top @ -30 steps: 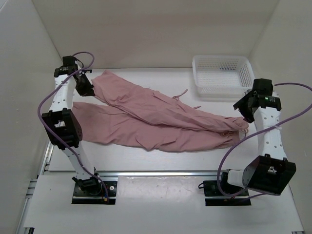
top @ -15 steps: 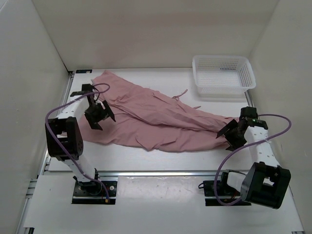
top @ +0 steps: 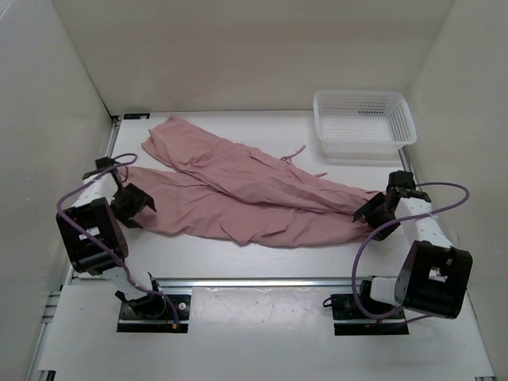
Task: Fold and stack the trousers
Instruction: Flatten the trousers out
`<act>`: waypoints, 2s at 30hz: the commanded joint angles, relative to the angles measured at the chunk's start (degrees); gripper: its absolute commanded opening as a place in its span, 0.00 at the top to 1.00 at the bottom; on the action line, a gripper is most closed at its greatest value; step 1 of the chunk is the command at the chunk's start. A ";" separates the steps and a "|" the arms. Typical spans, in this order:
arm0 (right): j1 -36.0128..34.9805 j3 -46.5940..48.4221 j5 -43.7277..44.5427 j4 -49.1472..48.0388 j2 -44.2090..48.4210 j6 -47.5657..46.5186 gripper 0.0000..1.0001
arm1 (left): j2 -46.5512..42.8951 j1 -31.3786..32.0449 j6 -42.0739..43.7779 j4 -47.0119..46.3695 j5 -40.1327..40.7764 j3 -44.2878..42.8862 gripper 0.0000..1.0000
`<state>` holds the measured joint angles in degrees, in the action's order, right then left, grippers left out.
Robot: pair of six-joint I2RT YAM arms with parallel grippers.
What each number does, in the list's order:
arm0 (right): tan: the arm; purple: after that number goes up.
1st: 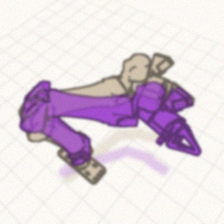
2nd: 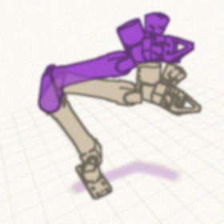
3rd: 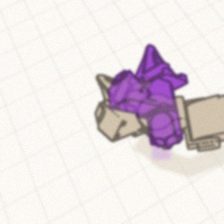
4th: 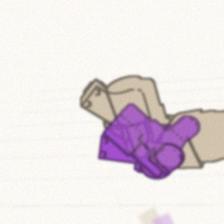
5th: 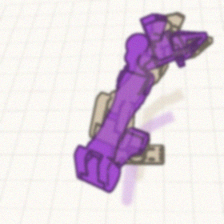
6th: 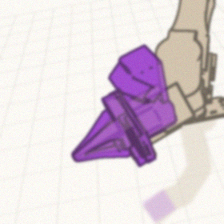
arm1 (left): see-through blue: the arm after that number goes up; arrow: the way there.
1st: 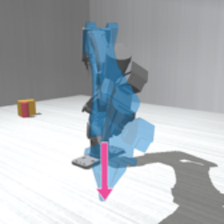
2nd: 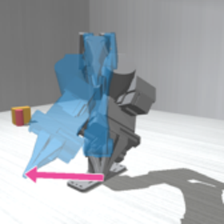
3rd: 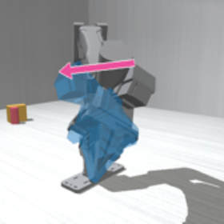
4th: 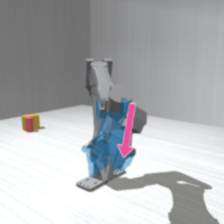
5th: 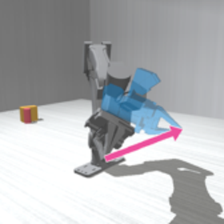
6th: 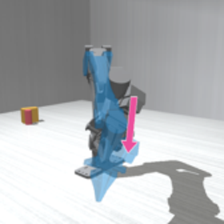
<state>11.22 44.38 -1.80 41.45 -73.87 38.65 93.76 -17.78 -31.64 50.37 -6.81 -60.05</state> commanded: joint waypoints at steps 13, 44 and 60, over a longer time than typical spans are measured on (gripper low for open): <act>3.10 0.09 2.68 -1.73 -2.51 -0.25 0.28 | 10.39 -11.05 -3.96 -2.21 2.77 -7.61 0.38; 3.71 28.95 13.05 11.28 3.10 4.32 1.00 | 3.47 -7.26 -2.20 11.69 -3.12 -40.78 0.90; 3.72 19.33 21.40 19.56 25.09 6.00 0.26 | -5.69 -9.04 3.69 11.24 0.92 -31.42 0.00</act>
<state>14.92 60.18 16.73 61.78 -47.57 45.69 93.01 -29.52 -30.04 62.78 -6.52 -85.17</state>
